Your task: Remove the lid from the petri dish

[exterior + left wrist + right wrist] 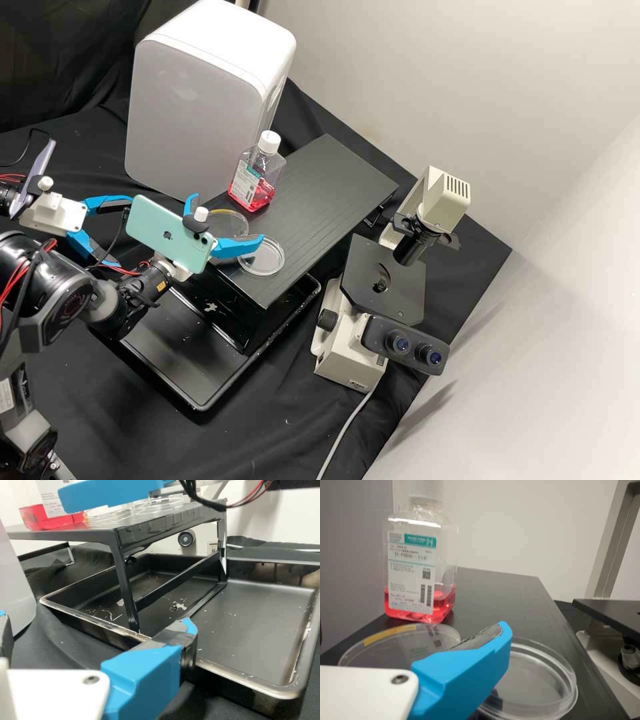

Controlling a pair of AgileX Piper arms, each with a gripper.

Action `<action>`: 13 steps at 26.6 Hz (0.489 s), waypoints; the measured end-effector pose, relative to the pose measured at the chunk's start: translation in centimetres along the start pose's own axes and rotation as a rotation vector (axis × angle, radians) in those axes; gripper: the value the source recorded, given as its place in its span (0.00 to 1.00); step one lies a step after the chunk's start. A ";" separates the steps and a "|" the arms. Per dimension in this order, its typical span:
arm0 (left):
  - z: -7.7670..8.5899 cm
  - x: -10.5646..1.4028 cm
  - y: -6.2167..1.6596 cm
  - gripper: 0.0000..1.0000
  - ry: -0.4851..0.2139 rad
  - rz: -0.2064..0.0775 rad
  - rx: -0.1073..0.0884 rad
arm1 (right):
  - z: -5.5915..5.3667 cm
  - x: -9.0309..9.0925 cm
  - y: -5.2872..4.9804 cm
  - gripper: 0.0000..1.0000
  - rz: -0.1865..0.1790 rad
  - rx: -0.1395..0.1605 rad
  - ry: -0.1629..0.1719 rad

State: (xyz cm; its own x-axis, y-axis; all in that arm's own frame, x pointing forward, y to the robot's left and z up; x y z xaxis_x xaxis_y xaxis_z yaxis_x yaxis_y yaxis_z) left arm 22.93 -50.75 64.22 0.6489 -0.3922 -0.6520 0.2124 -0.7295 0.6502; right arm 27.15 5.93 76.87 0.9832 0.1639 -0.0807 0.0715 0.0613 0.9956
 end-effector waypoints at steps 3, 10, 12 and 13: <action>0.2 -0.1 0.21 1.00 0.036 0.012 0.041 | -0.1 0.0 0.1 1.00 0.005 0.000 0.005; 0.7 -1.2 1.11 1.00 0.062 0.040 0.104 | 0.1 -0.8 0.5 1.00 0.025 0.002 -0.013; 0.7 -1.3 1.20 1.00 0.062 0.043 0.105 | 0.1 -1.0 0.9 1.00 0.058 -0.007 -0.039; 0.7 -1.3 1.24 1.00 0.062 0.044 0.106 | 0.1 -1.2 1.0 1.00 0.078 -0.007 -0.060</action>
State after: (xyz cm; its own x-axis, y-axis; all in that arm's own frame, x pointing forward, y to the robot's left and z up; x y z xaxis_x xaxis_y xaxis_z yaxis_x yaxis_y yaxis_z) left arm 21.80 -51.55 65.60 0.7003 -0.3927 -0.5961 0.1064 -0.7683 0.6311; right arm 26.05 5.70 77.96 0.9941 0.1087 0.0000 -0.0062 0.0575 0.9983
